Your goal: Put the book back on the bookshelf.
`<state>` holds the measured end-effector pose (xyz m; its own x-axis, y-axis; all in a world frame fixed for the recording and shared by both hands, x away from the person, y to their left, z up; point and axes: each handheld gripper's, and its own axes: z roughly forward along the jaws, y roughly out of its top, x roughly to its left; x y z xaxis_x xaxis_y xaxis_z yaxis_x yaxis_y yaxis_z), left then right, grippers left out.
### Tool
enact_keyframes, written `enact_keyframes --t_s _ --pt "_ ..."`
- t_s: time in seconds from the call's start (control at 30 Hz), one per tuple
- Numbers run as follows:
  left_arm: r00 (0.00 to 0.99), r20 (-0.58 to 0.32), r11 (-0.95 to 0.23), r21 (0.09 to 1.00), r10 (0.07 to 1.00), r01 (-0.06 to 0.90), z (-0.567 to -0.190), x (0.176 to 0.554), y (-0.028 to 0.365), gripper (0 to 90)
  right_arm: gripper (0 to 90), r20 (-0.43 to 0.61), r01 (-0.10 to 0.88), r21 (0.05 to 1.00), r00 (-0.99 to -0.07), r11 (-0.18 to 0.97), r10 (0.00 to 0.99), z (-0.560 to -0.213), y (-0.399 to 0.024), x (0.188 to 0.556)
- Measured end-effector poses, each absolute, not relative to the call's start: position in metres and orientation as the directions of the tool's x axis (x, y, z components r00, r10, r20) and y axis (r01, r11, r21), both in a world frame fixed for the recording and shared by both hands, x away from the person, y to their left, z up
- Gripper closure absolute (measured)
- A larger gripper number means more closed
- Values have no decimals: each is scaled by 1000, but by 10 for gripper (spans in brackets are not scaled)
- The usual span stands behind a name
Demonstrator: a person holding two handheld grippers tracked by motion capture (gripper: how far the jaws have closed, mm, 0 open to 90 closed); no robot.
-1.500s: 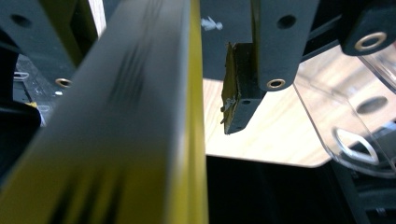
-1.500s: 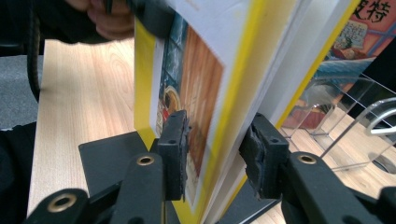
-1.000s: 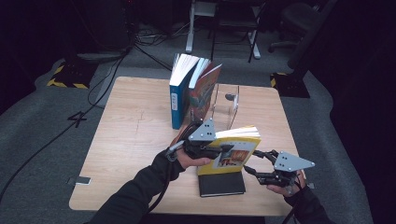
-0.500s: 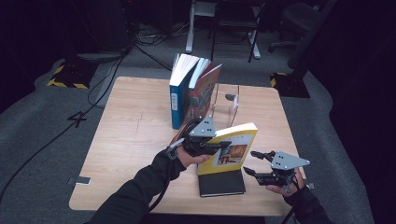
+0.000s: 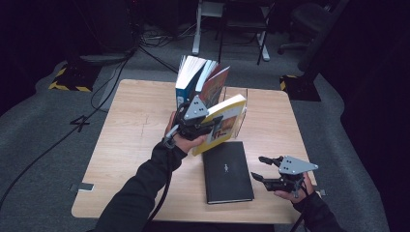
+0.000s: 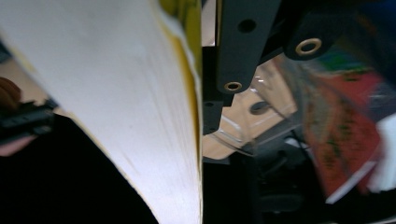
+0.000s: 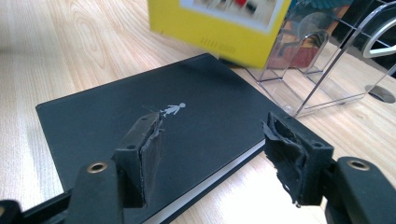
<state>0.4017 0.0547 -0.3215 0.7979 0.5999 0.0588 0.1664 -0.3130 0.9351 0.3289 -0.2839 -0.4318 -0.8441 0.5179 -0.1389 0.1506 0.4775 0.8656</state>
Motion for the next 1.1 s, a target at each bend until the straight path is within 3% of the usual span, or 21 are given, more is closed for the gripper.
enact_keyframes --t_s 0.37,0.47,0.8,1.1 --pt "669 139 -317 936 730 151 -304 416 61 750 376 -144 148 853 -855 500 498 -436 -279 328" --pt "657 120 -301 938 744 170 -303 423 57 750 376 -148 149 846 -857 512 494 -437 -277 328" --pt "565 112 -275 938 817 211 -304 448 25 749 376 -149 147 838 -865 525 480 -439 -274 327" --pt "544 139 -296 932 828 212 -309 468 -3 749 383 -148 144 835 -871 531 469 -440 -272 327"
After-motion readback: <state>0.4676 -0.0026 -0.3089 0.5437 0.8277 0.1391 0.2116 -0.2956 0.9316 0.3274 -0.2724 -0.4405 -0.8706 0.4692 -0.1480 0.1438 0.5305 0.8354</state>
